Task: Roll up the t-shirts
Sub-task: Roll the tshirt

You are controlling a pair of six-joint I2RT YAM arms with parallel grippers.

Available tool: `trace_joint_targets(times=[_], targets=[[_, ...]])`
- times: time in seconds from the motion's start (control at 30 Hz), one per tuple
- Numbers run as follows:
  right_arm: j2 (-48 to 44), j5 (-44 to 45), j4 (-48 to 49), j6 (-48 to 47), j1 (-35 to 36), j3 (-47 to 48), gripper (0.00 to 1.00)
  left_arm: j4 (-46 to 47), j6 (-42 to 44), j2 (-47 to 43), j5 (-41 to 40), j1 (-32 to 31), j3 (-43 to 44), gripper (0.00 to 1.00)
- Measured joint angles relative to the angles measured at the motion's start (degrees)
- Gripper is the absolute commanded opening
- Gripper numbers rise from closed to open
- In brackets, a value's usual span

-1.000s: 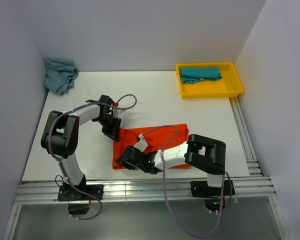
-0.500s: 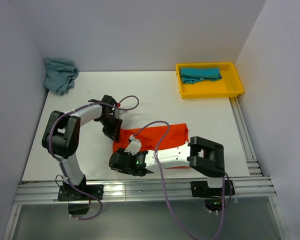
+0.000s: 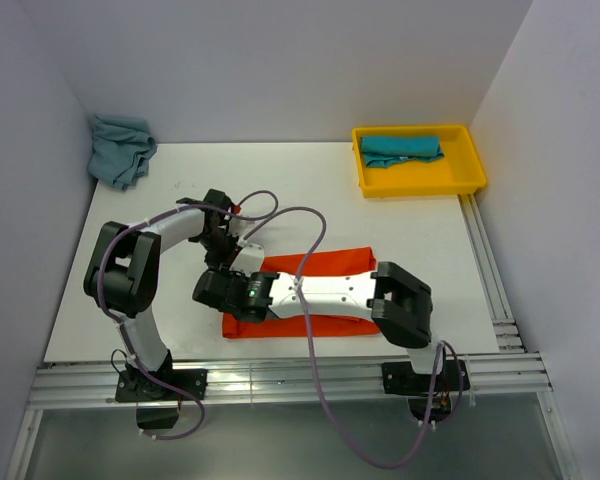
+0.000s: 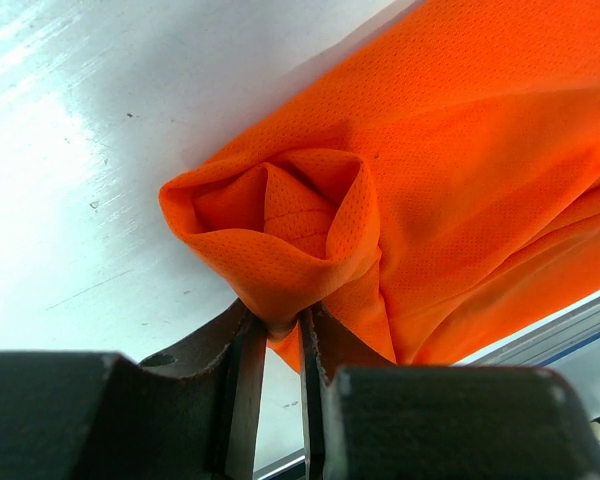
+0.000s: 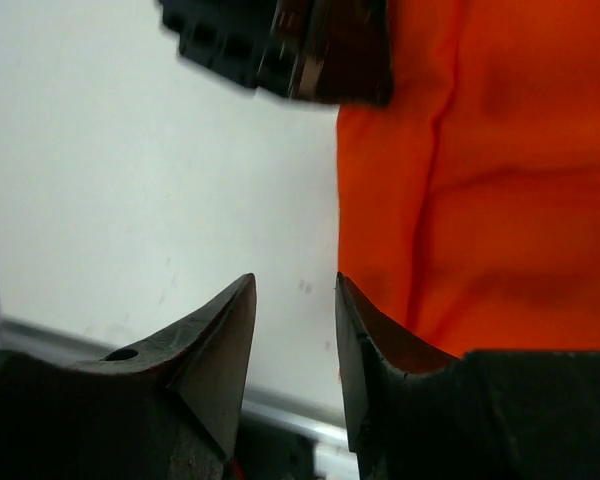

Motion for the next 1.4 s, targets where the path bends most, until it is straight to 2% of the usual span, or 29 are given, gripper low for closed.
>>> trace_joint_targets(times=[0.33, 0.67, 1.13, 1.4], targets=[[10.91, 0.24, -0.50, -5.29, -4.98, 6.64, 0.43, -0.07, 0.00, 0.00, -0.55, -0.13, 0.24, 0.24], [13.07, 0.09, -1.33, -5.35, -4.81, 8.20, 0.45, -0.17, 0.00, 0.02, -0.68, -0.26, 0.33, 0.24], [19.69, 1.57, -11.96, -3.37, -3.76, 18.99, 0.47, -0.94, 0.04, 0.00, -1.51, -0.24, 1.01, 0.42], [21.03, 2.78, -16.76, -1.31, -3.34, 21.29, 0.48, -1.03, 0.02, -0.35, -1.49, -0.24, 1.97, 0.46]])
